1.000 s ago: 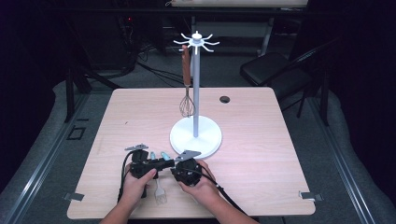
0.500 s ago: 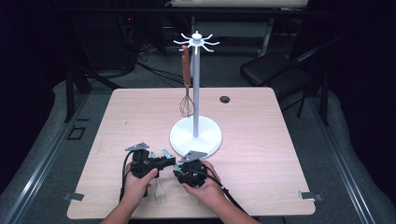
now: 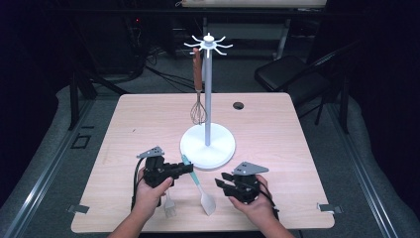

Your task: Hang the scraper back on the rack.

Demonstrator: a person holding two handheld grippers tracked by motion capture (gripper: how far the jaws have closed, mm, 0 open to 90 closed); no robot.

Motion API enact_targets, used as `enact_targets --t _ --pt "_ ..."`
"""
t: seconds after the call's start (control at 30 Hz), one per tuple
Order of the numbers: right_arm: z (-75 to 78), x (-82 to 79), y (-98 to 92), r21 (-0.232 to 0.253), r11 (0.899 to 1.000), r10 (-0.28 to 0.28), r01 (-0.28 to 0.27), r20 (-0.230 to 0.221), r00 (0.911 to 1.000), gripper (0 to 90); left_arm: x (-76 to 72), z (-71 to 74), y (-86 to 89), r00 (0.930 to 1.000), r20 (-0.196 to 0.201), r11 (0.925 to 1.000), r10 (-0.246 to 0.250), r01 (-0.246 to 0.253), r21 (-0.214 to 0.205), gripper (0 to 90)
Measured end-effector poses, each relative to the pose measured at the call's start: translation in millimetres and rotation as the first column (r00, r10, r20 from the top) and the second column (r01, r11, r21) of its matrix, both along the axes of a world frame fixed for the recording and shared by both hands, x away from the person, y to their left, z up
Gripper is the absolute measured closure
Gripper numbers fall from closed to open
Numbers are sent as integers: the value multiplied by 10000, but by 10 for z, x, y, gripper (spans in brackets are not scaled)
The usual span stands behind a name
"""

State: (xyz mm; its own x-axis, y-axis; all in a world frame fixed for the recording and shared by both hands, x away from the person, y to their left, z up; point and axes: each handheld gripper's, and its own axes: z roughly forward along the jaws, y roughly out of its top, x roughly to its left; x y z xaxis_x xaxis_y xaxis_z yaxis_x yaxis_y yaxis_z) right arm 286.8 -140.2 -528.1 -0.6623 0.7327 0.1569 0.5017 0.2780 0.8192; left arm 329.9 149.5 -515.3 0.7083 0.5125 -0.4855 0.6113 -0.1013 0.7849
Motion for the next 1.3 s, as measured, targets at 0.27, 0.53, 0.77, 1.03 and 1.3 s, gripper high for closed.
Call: enact_targets --t 0.27,0.53,0.77,1.03,1.3 --pt "-40 79 -369 993 9931 -557 632 -763 9955 653 -82 235 -234 9931 605 9948 -1004 990 251 814" --pt "-31 -18 -72 1488 9760 1732 -1589 -880 9810 633 -104 330 -384 9850 894 9874 -1478 1418 700 823" --pt "-113 -66 141 1057 9795 1821 -1714 -1021 9780 632 -117 361 -410 9848 892 9860 -1489 1410 895 821" --pt "-154 -128 241 697 9794 1952 -1896 -851 9771 754 -193 384 -443 9812 1142 9845 -1558 1449 986 821" --pt "-167 -169 222 762 9763 2058 -2024 -405 9778 821 -240 283 -453 9815 956 9804 -1659 1537 1235 794"
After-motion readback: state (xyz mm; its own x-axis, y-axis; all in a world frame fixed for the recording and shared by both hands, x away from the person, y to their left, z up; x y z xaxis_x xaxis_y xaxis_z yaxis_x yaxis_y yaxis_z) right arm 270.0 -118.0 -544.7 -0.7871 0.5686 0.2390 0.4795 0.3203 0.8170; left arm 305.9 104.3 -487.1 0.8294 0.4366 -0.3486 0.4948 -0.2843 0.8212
